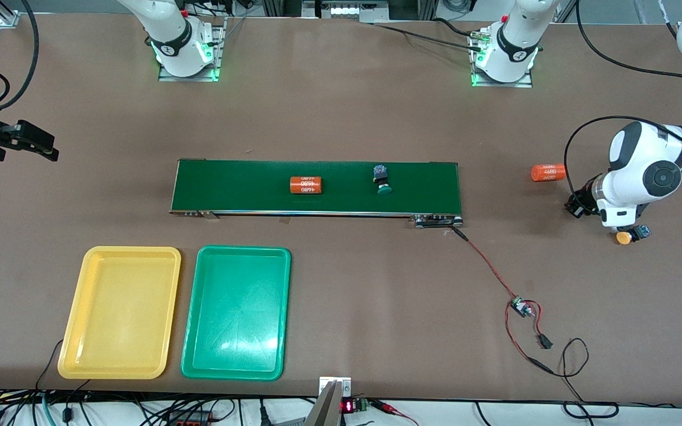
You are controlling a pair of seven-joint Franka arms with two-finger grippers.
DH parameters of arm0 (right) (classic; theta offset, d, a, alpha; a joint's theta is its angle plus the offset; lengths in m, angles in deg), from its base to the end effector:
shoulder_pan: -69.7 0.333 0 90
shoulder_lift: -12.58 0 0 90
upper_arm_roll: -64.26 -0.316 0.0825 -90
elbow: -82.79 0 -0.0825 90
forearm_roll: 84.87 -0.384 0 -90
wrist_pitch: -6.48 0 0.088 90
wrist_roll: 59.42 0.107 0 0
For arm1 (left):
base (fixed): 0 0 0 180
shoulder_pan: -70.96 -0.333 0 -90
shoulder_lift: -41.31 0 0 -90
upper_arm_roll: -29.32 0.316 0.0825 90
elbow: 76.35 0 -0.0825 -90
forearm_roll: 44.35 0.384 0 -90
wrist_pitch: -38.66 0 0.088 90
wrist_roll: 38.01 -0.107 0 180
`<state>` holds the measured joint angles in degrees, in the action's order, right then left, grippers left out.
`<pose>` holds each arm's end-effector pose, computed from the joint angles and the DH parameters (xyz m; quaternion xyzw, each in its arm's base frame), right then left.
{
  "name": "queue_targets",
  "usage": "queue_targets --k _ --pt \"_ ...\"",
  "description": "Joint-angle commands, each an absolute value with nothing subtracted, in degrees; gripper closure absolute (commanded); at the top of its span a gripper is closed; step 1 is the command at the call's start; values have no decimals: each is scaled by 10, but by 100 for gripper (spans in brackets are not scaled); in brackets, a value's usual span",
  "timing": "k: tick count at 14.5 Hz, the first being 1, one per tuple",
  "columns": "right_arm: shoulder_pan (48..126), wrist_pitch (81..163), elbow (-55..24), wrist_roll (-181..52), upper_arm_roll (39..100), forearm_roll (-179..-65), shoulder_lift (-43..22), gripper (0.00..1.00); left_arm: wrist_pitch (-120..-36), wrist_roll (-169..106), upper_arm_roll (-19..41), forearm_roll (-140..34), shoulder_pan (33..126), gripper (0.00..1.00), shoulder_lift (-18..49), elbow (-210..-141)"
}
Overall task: Sort buttons by color to trays
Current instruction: 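Grasp another green-capped button with the left gripper, then place the second green button on the belt with the left gripper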
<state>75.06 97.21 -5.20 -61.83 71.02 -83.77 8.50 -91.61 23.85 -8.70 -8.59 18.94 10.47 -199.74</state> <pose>0.5767 -0.0137 0.6022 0.9998 0.0091 -0.0119 0.0134 0.5186 0.1310 0.1760 -0.8985 -0.4219 0.0867 0.0853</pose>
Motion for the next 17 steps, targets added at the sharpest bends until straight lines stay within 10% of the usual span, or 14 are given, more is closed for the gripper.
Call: queue_targets --k 1,6,17 --pt "748 963 -48 -617 707 -836 92 0 -882 234 -135 -75 186 83 124 -1984" --pt "746 963 -48 -615 709 -837 92 0 -710 190 -242 -76 235 79 119 -1905" --pt "745 969 -48 -620 708 -828 51 0 -756 54 -353 -88 375 79 51 -1886"
